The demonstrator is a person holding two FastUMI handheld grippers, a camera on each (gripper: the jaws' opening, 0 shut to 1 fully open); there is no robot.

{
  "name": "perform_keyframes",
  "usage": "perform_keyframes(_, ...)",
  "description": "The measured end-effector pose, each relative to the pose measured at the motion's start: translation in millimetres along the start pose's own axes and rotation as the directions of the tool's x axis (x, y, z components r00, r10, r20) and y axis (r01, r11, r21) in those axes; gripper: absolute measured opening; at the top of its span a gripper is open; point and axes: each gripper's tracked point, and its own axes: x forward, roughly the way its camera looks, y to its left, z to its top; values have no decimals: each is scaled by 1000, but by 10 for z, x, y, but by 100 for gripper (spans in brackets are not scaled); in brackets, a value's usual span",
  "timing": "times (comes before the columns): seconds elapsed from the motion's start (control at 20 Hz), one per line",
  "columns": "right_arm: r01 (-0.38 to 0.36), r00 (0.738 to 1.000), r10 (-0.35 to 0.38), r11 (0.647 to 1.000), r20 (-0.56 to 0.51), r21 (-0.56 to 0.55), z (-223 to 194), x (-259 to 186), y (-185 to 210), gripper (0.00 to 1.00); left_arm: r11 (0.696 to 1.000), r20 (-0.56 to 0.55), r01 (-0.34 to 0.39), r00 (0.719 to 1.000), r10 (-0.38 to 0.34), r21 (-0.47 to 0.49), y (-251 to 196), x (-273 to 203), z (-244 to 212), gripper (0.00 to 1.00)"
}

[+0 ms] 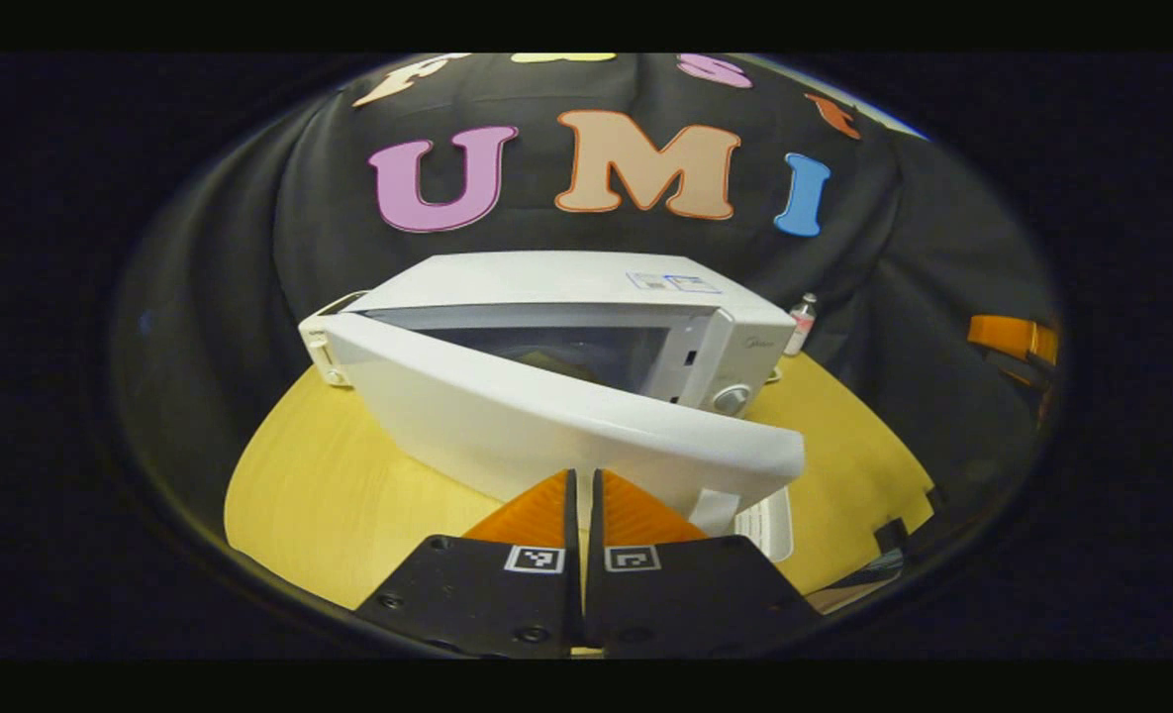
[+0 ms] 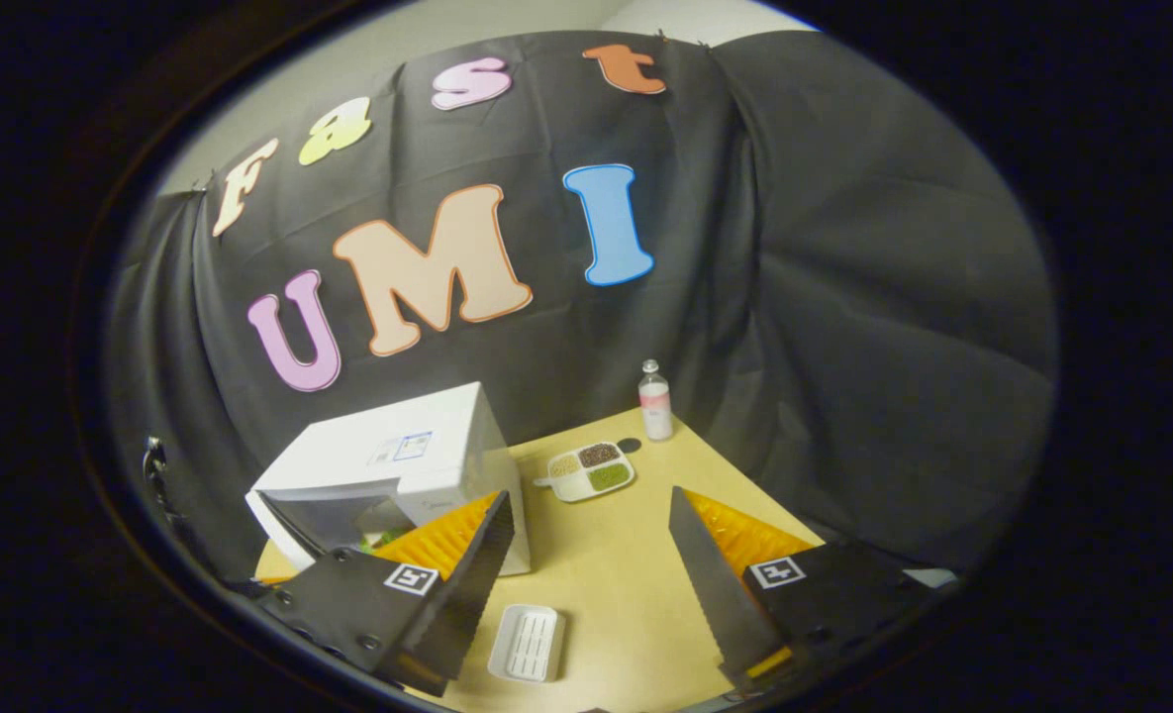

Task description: Open the microwave oven with the left hand, put the food in, and close the microwave oven.

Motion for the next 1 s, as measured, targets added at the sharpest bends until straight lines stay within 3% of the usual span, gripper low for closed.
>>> perform_keyframes(0.05,-3,1000,3,1000,-5,2,-30,-8,-27,92,1000,8,8,1000,-8,-8,-54,53,43,1)
perform_keyframes(0.1,-8,1000,8,1000,-12,7,-54,-20,-47,92,1000,15,13,1000,-13,-10,-90,114,90,1)
perform_keyframes(0.15,-13,1000,13,1000,-20,16,-90,-29,-73,98,1000,22,16,1000,-16,-7,-131,177,142,1)
perform_keyframes(0.25,-17,999,18,1000,-38,26,-176,-35,-115,98,1000,37,18,999,-18,3,-190,277,244,1)
perform_keyframes(0.3,-14,999,15,1000,-46,27,-211,-49,-150,92,1000,46,23,999,-23,8,-234,318,300,1)
perform_keyframes(0.35,-13,998,14,999,-53,29,-236,-69,-186,92,1000,57,26,998,-27,15,-275,363,357,0)
perform_keyframes(0.4,-13,998,15,999,-60,31,-272,-72,-200,98,999,66,28,997,-30,25,-307,406,411,1)
perform_keyframes(0.45,-12,998,14,999,-64,32,-311,-73,-210,92,999,72,31,997,-34,34,-348,448,448,1)
perform_keyframes(0.65,-5,997,6,1000,-71,26,-438,-95,-264,92,997,87,41,995,-46,59,-512,616,577,1)
perform_keyframes(1.0,-11,995,7,999,-96,-45,-637,-129,-247,92,999,100,42,994,-43,10,-665,868,722,0)
